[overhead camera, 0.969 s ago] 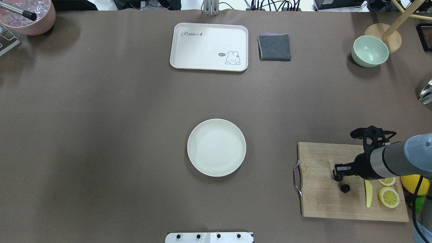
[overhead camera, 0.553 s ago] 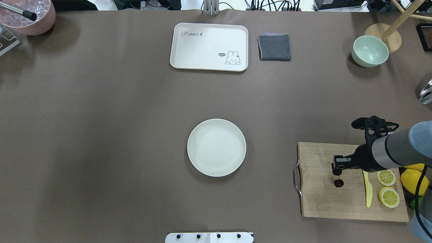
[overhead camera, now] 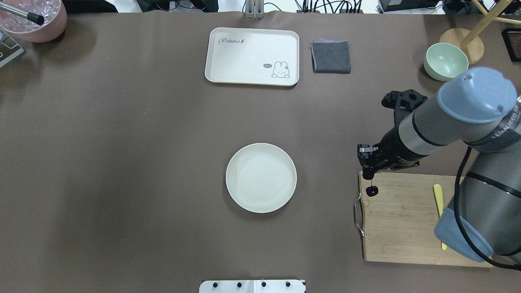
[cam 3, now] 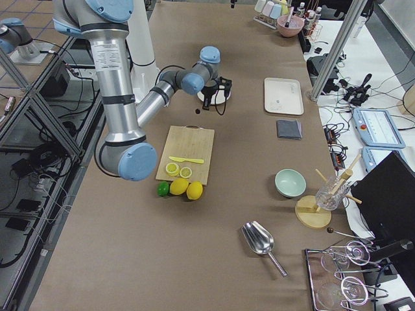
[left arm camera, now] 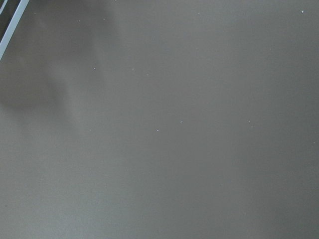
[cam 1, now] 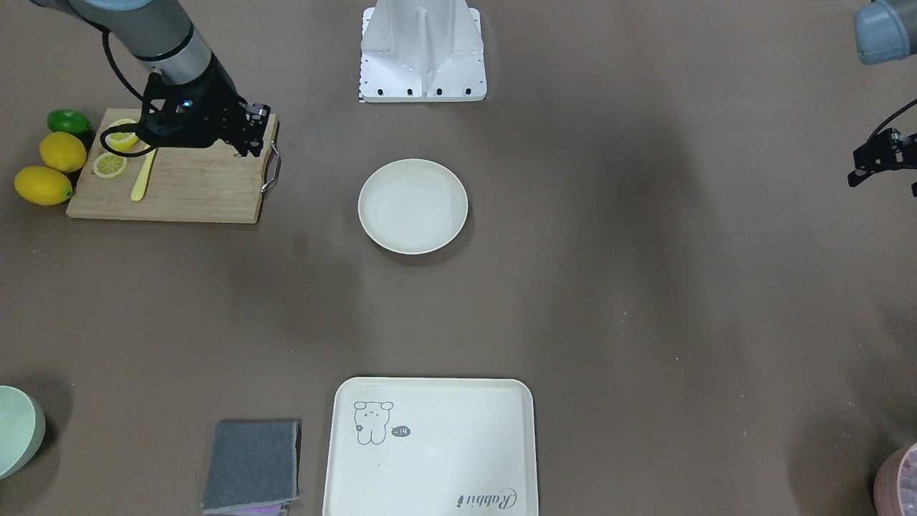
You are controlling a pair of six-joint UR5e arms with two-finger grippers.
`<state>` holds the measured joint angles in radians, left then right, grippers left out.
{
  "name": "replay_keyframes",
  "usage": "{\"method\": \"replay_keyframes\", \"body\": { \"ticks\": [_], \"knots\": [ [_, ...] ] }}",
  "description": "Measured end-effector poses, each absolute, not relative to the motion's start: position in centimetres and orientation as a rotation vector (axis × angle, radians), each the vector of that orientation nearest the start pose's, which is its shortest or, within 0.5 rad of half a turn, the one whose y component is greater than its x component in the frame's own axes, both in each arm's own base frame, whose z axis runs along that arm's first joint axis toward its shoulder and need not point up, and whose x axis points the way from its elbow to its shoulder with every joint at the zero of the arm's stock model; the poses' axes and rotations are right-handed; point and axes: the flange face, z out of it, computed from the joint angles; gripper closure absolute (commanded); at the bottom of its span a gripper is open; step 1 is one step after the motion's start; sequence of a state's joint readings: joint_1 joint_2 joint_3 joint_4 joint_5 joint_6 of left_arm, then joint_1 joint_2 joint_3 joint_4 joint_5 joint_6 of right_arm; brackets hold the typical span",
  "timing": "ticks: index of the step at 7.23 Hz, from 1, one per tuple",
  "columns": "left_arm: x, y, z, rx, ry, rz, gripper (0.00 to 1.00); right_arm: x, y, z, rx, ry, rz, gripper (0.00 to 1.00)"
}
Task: Place red cherry on plate
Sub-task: 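Carry the cherries with the right gripper over the white plate, then lower the cherries onto the plate and open the right gripper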
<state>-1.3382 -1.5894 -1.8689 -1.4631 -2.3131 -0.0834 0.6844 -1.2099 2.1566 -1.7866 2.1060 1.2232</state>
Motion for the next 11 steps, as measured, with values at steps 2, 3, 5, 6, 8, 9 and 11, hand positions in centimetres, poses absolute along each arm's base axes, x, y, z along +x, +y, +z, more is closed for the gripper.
{"method": "replay_keyframes", "body": {
  "ticks": [2, 3, 5, 6, 8, 9, 11],
  "knots": [
    [5.1, -49.6, 52.3, 0.07, 0.762, 0.219, 0.01, -35.6, -39.7, 15.6, -0.1, -0.864, 0.132, 1.0],
    [5.1, -49.7, 52.5, 0.067, 0.762, 0.219, 0.01, -37.3, -40.6, 13.0, -0.108, -0.858, 0.142, 1.0],
    [5.2, -49.7, 52.8, 0.061, 0.762, 0.219, 0.01, -41.4, -41.9, 10.5, -0.108, -0.826, 0.149, 1.0],
    [5.2, -49.7, 52.8, 0.06, 0.762, 0.219, 0.01, -43.8, -42.3, 10.7, -0.093, -0.801, 0.15, 1.0],
    [5.2, -49.7, 53.0, 0.057, 0.762, 0.219, 0.01, -48.4, -43.3, 12.5, -0.058, -0.776, 0.165, 1.0],
    [5.2, -49.7, 53.2, 0.054, 0.762, 0.218, 0.01, -50.4, -43.3, 13.5, -0.041, -0.764, 0.17, 1.0],
    [5.4, -50.1, 54.5, 0.058, 0.767, 0.219, 0.01, -53.2, -41.8, 14.4, -0.006, -0.734, 0.19, 0.01]
  ]
}}
